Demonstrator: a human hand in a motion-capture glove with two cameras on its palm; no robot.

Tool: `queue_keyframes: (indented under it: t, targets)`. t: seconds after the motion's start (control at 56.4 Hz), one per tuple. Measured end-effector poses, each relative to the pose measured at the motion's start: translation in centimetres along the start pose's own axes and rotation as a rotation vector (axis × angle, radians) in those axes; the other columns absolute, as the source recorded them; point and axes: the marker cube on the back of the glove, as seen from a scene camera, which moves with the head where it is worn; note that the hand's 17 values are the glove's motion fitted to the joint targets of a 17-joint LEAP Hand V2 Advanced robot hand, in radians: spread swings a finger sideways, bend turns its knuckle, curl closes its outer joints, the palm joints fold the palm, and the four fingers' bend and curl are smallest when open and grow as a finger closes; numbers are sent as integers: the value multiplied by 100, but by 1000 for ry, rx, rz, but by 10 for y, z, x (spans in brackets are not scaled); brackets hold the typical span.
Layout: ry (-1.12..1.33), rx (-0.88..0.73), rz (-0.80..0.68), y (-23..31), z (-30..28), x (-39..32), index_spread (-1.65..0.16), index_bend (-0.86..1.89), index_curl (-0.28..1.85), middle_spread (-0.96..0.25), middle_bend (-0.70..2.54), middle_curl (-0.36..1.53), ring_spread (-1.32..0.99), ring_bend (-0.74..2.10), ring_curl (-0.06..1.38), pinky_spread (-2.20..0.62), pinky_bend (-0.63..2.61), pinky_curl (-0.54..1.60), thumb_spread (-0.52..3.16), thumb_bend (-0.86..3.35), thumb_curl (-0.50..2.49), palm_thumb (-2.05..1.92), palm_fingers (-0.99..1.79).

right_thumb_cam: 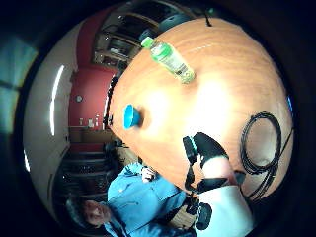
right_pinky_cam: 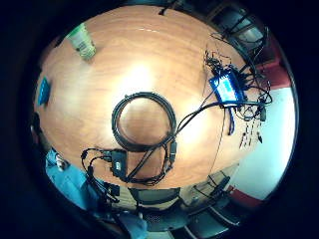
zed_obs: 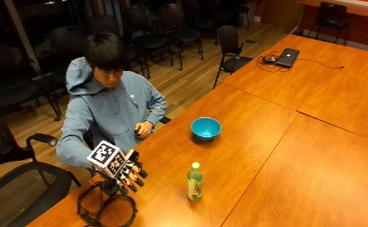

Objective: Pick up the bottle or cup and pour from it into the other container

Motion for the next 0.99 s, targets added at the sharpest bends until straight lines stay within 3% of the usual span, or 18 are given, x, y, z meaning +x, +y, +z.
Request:
queue_keyframes:
  t: [0.319, 0.78, 0.993]
  targets:
    - [-79, 10, 64, -55, 3, 2, -34, 15, 26, 2, 19, 32, 12, 32, 27, 24, 52, 25, 92, -3, 38, 78, 21]
    - [-209, 142, 146, -110, 24, -32, -32, 11, 22, 4, 20, 33, 13, 35, 29, 25, 60, 28, 87, -4, 38, 73, 5]
    - [-332, 207, 114, -129, 39, -60, -32, 12, 20, 6, 20, 33, 15, 35, 28, 26, 65, 28, 87, -4, 37, 67, -3]
